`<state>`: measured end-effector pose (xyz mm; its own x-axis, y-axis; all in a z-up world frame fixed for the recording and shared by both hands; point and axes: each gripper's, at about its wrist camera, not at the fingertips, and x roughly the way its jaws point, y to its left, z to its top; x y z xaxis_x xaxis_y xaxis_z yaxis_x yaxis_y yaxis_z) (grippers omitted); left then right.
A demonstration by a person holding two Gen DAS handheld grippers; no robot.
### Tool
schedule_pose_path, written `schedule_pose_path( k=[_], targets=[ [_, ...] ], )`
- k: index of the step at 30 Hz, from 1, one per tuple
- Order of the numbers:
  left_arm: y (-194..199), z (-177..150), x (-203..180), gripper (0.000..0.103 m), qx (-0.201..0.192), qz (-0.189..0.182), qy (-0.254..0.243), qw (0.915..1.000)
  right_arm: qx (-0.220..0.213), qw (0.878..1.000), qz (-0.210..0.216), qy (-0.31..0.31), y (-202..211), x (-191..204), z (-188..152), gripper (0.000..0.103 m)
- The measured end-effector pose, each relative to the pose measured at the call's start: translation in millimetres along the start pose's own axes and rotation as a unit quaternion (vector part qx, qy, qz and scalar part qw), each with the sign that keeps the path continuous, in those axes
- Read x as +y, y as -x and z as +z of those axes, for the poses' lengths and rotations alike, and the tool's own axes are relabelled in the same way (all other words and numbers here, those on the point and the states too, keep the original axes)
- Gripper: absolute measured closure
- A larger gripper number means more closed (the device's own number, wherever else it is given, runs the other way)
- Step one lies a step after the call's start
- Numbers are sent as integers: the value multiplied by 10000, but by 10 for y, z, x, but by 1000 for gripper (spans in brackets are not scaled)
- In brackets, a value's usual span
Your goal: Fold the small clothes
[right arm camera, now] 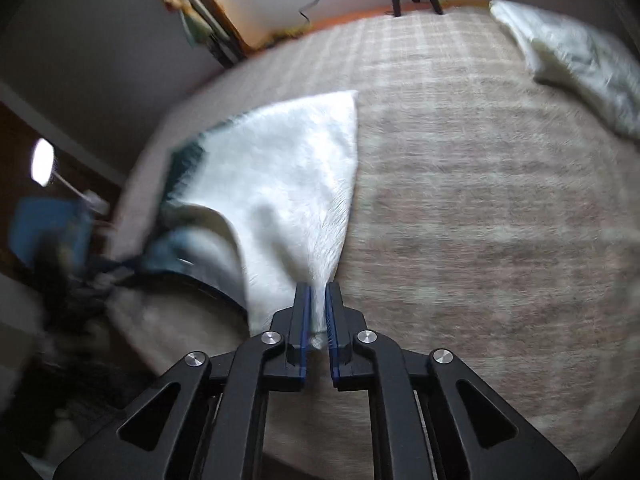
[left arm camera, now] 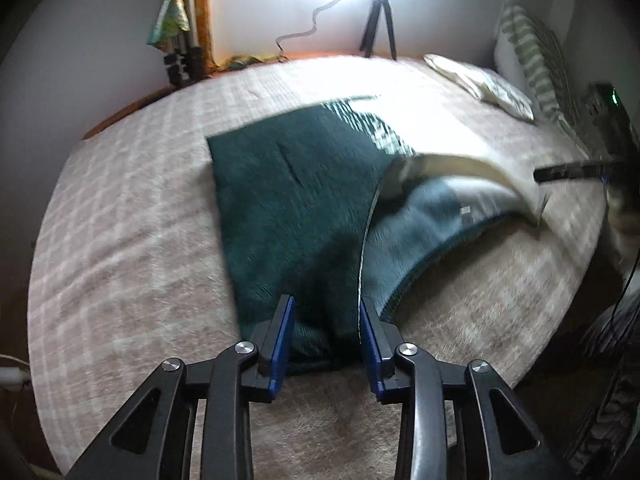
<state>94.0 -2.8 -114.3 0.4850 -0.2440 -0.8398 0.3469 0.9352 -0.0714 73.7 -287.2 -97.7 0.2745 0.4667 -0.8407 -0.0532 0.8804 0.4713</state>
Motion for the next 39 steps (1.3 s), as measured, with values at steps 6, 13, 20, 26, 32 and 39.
schedule_pose_path(
  k=[6,13,20,26,32,39],
  targets=[
    [68,349,-193,53,-372,320,-238,9985,-418,9958,531,610,119,444,26,92],
    [-339,549,-296,67,-7,591,-506,9970,-218,9894,1097,927,-310,1030,143,93],
    [-406,582,-186,102,49,362,-182,9992,-40,9862,1080,1256,-644,1347,252,95],
    [-240,622,-199,102,-240,442,-212,9985,-70,9867,1202,1094,-929,1416,411,95],
    [-265,458,-292,85,-39,250,-469,9986,-408,9925,538,1016,-857,1404,412,95],
    [58,210,7,49,-164,-111,91,9998,-81,9898,375,1372,-286,1174,-13,94]
  ],
)
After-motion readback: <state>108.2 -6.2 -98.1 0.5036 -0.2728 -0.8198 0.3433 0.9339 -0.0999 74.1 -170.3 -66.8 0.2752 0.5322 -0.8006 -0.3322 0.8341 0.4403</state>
